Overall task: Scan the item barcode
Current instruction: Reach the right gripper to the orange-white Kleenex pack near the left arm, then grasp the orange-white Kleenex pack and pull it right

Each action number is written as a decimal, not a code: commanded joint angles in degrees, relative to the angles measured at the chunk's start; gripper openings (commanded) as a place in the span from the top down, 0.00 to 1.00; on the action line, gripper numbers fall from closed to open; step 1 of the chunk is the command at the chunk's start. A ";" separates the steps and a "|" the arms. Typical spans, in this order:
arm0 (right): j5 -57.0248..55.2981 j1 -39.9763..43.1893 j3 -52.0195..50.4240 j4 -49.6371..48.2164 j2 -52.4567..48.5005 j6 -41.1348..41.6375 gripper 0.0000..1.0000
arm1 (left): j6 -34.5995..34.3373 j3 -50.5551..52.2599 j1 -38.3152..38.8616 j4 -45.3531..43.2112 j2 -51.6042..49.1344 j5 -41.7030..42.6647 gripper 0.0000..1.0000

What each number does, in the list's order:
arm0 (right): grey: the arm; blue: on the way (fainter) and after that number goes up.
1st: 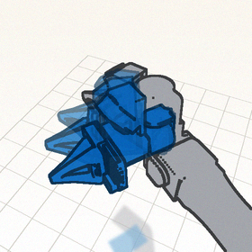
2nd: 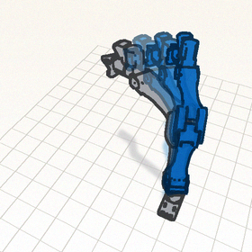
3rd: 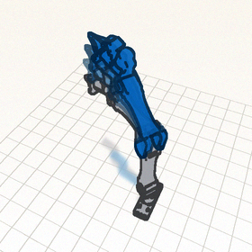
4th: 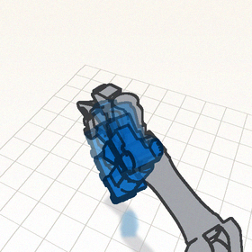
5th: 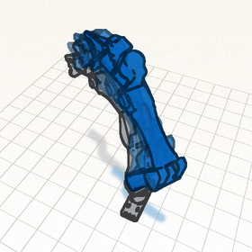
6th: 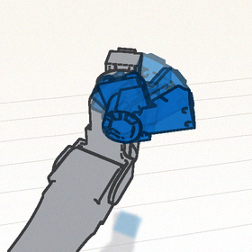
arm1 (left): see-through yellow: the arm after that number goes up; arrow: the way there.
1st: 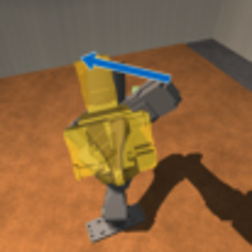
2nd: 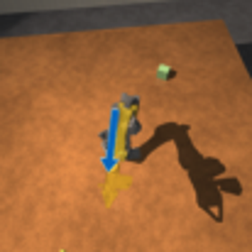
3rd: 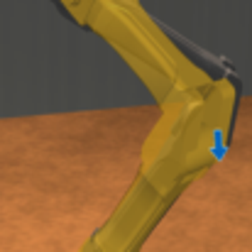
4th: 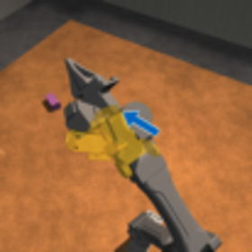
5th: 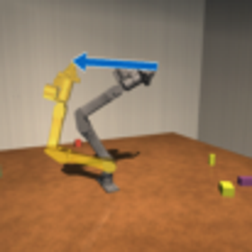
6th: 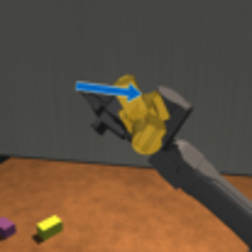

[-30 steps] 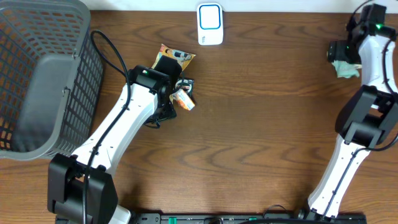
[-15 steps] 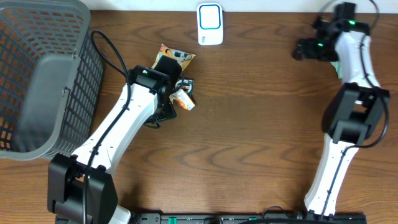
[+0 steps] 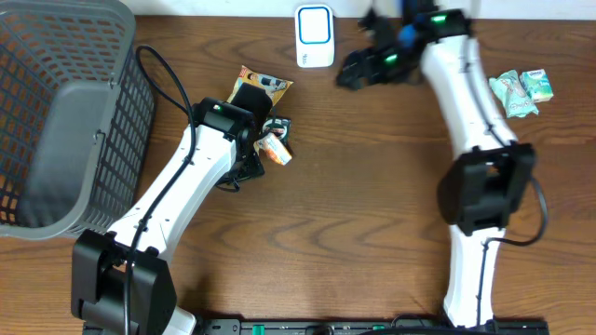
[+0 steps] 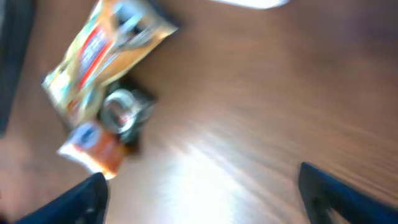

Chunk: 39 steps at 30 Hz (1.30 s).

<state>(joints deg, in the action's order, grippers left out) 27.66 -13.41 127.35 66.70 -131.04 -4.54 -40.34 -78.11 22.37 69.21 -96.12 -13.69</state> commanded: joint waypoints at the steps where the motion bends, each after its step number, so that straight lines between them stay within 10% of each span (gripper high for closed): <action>1: 2.54 -5.05 -0.96 0.59 -1.57 0.70 0.23 | -0.50 0.33 -0.17 0.39 0.31 -0.94 0.02; 21: -2.99 -19.10 -13.51 -9.77 -3.15 9.22 0.18 | -0.50 0.33 -0.17 0.39 0.31 -0.94 0.02; 27: -3.76 -19.47 -17.40 -16.09 -3.15 10.36 0.34 | -0.48 0.33 -0.17 0.39 0.31 -0.94 0.02; 35: -2.47 -17.81 -18.21 -16.33 -2.71 12.72 0.97 | -0.50 0.33 -0.17 0.39 0.31 -0.94 0.02; 39: 1.75 -14.62 -18.18 -10.67 -1.29 12.57 0.99 | -0.50 0.33 -0.17 0.39 0.31 -0.94 0.02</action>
<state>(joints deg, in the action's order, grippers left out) 26.22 -30.92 109.47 53.82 -133.51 7.44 -40.34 -78.11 22.37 69.23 -96.12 -13.69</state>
